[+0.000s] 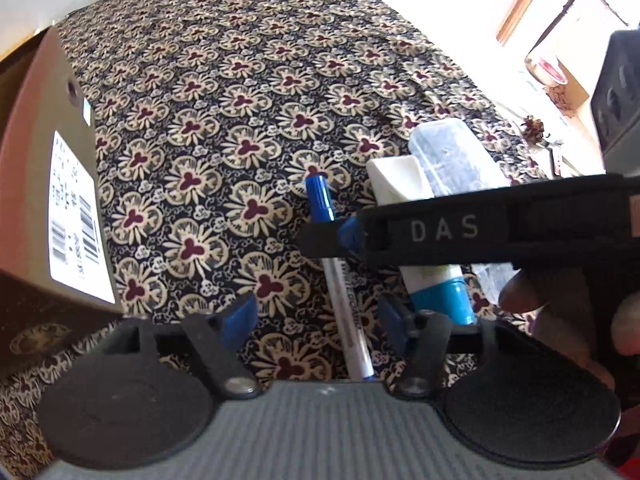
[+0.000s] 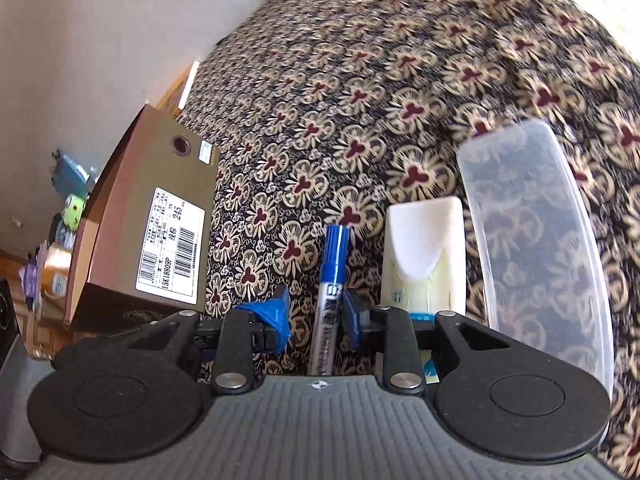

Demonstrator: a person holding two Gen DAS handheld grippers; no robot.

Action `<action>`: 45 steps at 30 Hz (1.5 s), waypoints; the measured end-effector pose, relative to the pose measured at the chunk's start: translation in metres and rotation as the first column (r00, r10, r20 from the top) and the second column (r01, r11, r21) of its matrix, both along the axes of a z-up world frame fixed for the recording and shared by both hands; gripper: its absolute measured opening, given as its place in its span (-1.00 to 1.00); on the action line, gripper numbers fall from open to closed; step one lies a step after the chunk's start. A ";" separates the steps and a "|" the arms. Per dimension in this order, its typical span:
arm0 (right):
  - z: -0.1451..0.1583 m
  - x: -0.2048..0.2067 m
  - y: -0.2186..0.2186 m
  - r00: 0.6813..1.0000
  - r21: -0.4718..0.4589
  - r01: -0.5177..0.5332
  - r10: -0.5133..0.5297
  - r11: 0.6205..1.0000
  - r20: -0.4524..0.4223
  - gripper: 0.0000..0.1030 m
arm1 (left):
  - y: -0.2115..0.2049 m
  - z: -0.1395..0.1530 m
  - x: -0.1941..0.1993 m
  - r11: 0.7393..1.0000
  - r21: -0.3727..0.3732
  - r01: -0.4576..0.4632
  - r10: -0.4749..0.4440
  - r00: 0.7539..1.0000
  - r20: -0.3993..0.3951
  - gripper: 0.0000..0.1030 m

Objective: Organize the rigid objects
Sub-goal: 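Close the right tool on the blue-capped white marker, then lift the marker with the right tool and carry it over the box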

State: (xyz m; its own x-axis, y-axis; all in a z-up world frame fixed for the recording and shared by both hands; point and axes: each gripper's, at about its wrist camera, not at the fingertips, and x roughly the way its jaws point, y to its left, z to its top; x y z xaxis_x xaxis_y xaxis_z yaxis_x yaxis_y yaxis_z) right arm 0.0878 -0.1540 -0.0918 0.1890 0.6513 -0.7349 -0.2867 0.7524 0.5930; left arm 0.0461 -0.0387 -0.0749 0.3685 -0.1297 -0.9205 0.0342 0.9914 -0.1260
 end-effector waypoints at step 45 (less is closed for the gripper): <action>0.044 0.011 0.009 0.991 0.332 -0.126 0.134 0.935 0.001 -0.97 | 0.038 0.072 -0.036 0.958 -0.207 -0.198 0.246 0.939 0.241 -0.86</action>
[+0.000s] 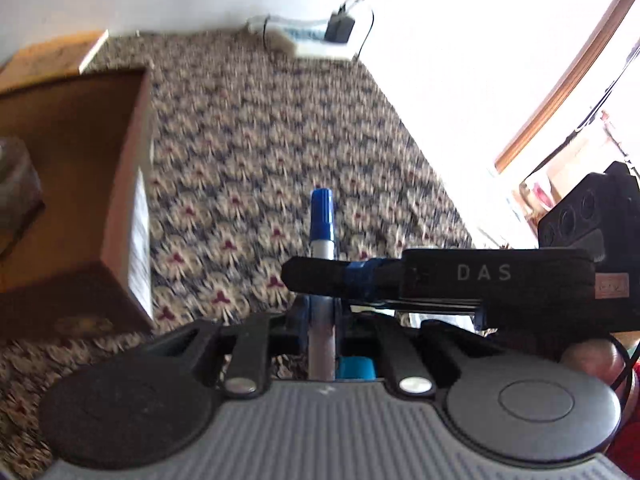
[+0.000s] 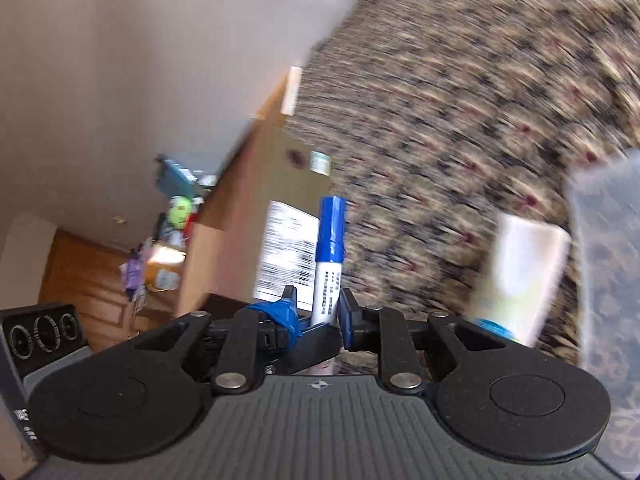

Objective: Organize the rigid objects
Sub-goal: 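Lift the marker with the right tool and carry it over the box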

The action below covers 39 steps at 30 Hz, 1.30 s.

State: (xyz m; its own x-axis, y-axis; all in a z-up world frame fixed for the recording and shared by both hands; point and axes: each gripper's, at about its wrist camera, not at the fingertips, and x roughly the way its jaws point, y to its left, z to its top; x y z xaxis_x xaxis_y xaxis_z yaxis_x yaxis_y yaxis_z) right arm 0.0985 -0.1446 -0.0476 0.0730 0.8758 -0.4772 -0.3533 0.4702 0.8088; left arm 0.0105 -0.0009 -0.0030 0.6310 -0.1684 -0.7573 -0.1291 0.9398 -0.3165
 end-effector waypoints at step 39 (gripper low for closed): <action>-0.008 -0.010 0.300 0.975 -0.521 -0.209 0.216 0.828 -0.049 -0.82 | 0.258 -0.054 0.000 0.990 -0.049 -0.130 0.110 0.949 -0.296 -0.85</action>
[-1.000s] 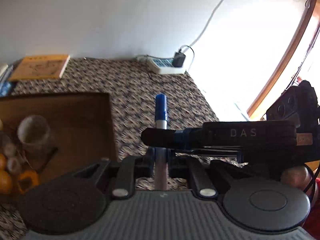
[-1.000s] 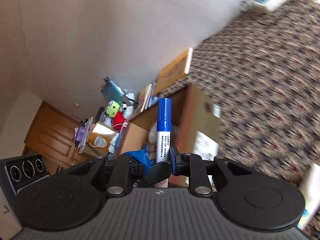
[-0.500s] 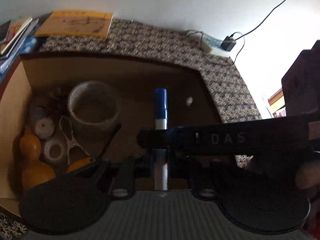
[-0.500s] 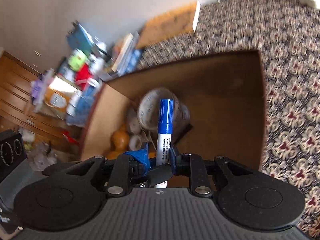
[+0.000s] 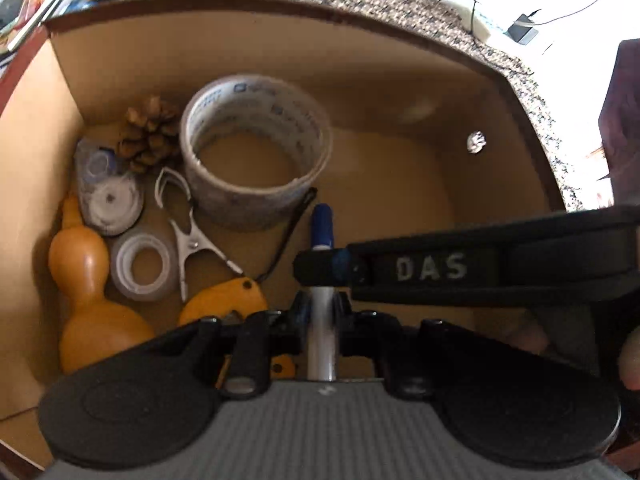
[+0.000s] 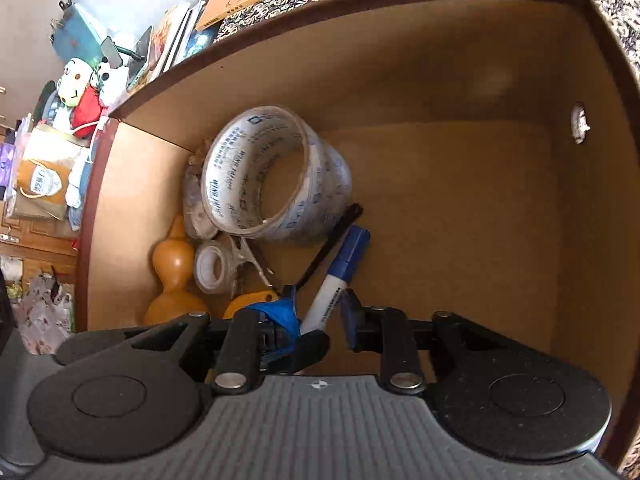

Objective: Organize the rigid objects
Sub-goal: 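Open the right tool to drop the marker into the box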

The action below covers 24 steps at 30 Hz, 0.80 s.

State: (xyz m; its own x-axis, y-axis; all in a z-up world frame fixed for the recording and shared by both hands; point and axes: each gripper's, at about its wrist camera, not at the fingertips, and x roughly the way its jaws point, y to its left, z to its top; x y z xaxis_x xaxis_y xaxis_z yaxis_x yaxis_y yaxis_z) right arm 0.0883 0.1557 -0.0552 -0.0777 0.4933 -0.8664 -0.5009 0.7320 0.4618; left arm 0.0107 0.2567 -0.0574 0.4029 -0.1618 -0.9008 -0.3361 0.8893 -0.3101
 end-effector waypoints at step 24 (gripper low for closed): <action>0.030 -0.010 -0.038 0.987 0.151 0.087 -0.105 0.985 0.120 -0.81 | -0.022 0.044 -0.012 0.944 0.327 -0.044 0.019 0.997 0.078 -0.02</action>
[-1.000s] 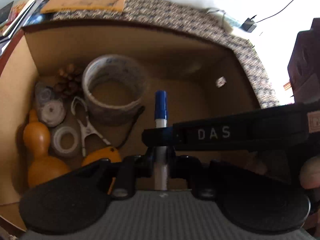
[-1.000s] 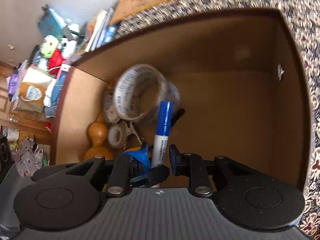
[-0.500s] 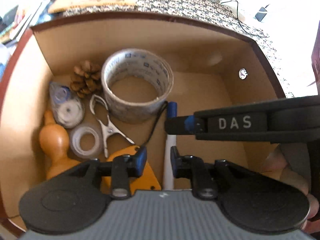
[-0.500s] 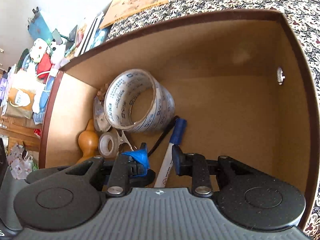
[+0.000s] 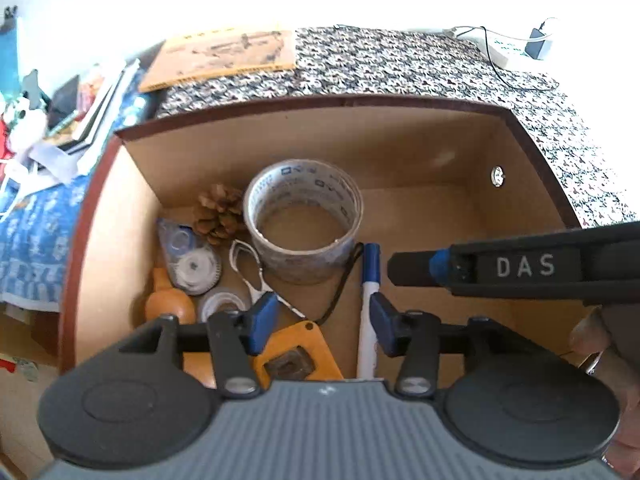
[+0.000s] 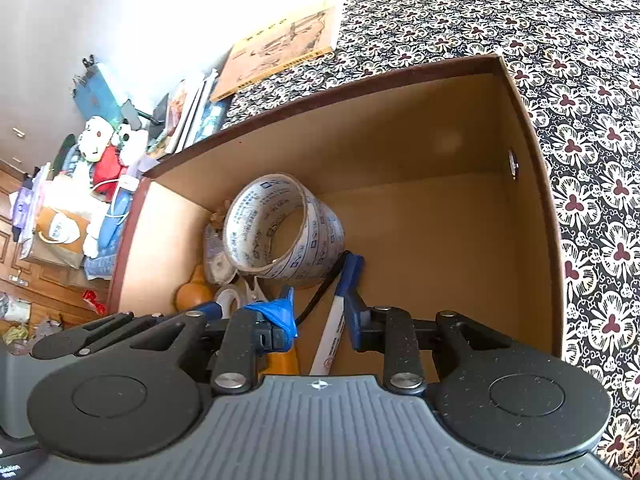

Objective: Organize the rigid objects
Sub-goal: 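Open the right tool to drop the marker into the box, then move the right tool back to the white-and-blue lotion tube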

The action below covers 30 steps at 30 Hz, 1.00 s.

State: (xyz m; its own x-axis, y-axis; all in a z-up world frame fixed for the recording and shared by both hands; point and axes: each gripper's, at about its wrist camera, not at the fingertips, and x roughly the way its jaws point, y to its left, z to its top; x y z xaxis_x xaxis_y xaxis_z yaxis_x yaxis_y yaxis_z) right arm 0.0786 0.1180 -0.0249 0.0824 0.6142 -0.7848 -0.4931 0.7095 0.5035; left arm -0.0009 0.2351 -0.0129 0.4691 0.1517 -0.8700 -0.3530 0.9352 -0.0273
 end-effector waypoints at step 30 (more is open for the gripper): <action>0.045 -0.065 -0.105 0.981 0.230 -0.189 0.175 0.955 0.078 -0.79 | -0.115 0.048 -0.074 0.927 0.210 -0.310 0.306 0.951 0.055 0.25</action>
